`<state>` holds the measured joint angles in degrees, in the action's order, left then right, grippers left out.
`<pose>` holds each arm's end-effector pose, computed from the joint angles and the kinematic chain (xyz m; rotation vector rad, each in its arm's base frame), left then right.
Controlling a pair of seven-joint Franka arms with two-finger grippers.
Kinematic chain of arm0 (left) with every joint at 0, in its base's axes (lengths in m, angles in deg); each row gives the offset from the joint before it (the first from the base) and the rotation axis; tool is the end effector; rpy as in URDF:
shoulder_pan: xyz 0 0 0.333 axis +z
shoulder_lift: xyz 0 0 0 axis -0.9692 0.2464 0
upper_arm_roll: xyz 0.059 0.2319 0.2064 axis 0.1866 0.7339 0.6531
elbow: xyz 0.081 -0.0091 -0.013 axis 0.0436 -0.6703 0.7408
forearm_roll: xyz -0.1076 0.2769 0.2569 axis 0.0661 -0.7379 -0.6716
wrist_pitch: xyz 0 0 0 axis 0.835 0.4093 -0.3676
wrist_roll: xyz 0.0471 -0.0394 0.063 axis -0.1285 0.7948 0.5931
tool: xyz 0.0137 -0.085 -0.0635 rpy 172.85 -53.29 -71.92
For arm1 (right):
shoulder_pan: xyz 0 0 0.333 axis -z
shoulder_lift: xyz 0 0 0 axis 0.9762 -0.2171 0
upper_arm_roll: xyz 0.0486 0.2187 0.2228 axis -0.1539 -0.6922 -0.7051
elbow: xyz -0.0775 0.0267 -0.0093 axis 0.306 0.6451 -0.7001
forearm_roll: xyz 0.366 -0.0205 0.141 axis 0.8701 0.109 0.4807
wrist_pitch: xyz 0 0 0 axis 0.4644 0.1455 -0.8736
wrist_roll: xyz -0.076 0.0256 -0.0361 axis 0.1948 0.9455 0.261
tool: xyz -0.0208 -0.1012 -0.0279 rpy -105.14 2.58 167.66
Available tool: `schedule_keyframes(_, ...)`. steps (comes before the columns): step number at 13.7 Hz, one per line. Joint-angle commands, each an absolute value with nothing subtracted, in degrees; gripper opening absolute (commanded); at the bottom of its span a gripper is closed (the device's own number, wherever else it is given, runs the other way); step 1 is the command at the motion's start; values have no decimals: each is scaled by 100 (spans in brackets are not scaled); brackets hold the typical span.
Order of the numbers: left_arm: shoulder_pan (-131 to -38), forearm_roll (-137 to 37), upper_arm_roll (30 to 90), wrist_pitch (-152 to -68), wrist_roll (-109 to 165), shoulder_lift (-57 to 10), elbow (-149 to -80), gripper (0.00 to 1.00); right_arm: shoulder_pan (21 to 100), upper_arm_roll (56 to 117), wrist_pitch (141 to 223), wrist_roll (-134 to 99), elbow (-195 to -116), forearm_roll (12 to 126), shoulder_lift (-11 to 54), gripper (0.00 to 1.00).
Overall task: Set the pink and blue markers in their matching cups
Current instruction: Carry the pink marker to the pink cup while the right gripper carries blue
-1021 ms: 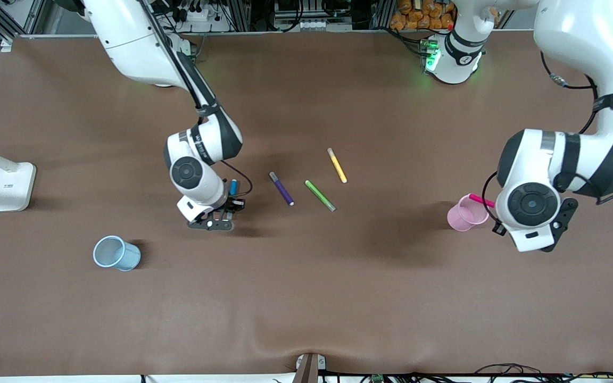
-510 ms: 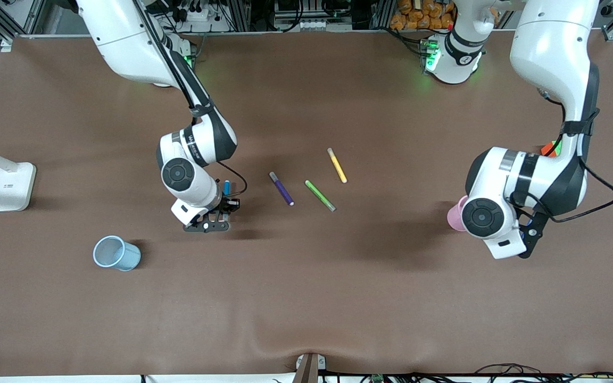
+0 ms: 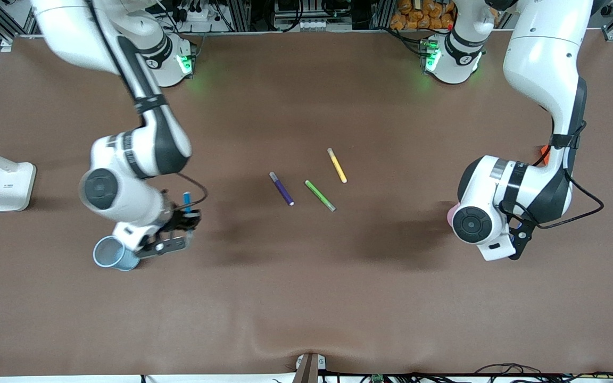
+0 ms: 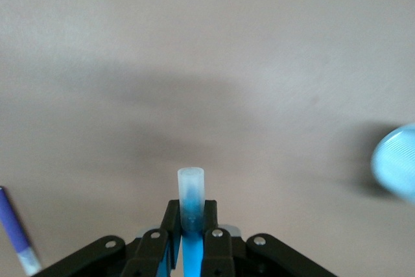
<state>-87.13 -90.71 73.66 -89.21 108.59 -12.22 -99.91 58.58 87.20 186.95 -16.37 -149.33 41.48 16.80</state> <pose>0.6533 -0.1239 0.2755 -2.1537 -1.2569 -0.1148 0.6614 0.1649 0.3392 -3.0278 -0.3888 0.0156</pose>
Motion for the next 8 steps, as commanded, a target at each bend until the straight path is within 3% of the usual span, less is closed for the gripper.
schedule_keyframes(1,-8760,-9131,7363,-8875,10896,-1178,-9841,87,6198,8614,18617,-716,-14597,4233,1633,0)
schedule_keyframes(6,-8769,-9131,7363,-8875,10879,-1178,-9832,88,6805,8623,19010,1455,-14446,4749,1844,0)
schedule_keyframes(8,-8760,-9122,7363,-8875,10861,-1187,-9832,100,6911,8615,19152,2097,-14630,4971,1958,0)
